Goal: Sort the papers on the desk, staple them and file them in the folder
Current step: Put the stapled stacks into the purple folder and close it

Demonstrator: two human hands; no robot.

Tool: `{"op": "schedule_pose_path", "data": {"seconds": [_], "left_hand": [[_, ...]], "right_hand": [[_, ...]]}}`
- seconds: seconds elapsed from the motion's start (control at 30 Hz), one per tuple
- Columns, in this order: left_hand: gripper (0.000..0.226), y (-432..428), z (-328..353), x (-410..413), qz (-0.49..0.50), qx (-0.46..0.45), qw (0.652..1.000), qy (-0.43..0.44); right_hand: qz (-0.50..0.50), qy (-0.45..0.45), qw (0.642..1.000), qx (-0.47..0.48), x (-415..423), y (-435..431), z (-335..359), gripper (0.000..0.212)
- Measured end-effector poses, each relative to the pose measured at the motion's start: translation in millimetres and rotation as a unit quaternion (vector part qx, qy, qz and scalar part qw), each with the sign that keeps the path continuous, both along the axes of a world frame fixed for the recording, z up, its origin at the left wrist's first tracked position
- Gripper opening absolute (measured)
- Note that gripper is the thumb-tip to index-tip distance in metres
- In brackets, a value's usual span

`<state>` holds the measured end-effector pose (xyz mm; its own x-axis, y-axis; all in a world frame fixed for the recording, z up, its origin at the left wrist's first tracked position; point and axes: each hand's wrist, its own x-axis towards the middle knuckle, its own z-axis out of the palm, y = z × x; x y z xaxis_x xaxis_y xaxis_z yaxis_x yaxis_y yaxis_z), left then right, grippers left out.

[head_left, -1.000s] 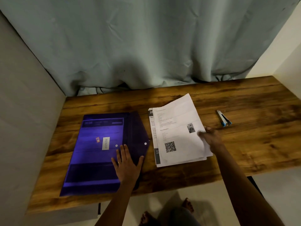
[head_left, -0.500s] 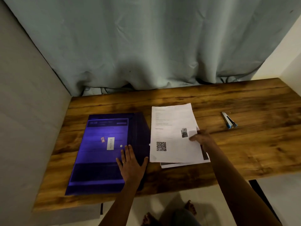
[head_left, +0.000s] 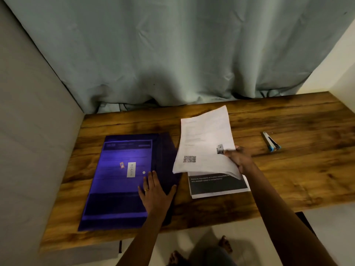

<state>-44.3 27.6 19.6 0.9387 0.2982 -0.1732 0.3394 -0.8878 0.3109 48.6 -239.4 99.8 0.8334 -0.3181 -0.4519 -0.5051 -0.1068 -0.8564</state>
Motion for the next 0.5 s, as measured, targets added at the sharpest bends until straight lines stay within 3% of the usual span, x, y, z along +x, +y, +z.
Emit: {"op": "schedule_pose_path", "data": {"seconds": [0.1, 0.33, 0.5], "left_hand": [[0.099, 1, 2, 0, 0.001, 0.000, 1.000, -0.003], [0.100, 13, 8, 4, -0.008, -0.042, 0.999, 0.018], [0.083, 32, 12, 13, -0.006, -0.102, 0.994, 0.027]], "right_hand": [[-0.010, -0.031, 0.999, 0.009, -4, 19, -3, 0.028], [0.040, -0.075, 0.987, -0.135, -21, 53, -18, 0.039], [0.028, -0.099, 0.985, -0.139, -30, 62, -26, 0.035]]}}
